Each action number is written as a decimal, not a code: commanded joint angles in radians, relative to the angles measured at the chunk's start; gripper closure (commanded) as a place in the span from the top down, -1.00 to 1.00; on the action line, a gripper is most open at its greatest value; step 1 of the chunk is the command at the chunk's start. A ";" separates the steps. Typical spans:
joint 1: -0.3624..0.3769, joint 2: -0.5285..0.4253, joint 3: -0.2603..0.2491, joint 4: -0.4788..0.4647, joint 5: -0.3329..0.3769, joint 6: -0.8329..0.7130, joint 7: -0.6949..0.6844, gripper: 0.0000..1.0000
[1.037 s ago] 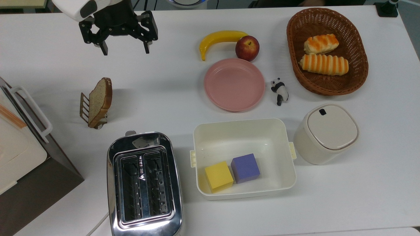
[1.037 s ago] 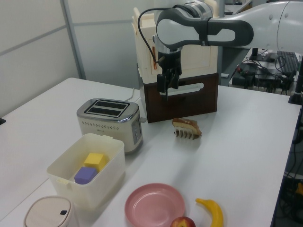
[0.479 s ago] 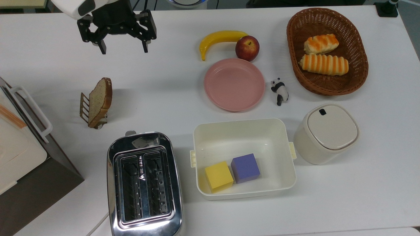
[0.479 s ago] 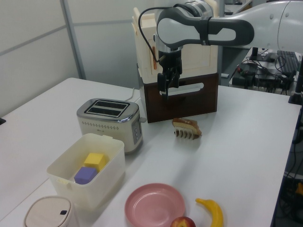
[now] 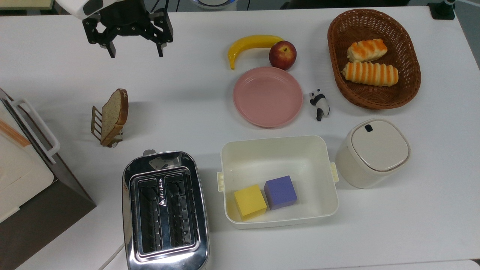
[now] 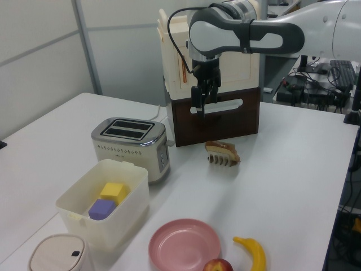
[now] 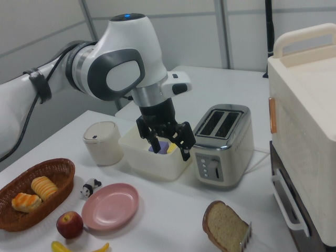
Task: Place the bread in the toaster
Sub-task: 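Move the gripper toward the bread slice in the metal rack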
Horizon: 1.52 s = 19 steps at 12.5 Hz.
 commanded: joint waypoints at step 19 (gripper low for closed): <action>-0.085 0.036 -0.006 -0.024 -0.070 -0.037 -0.070 1.00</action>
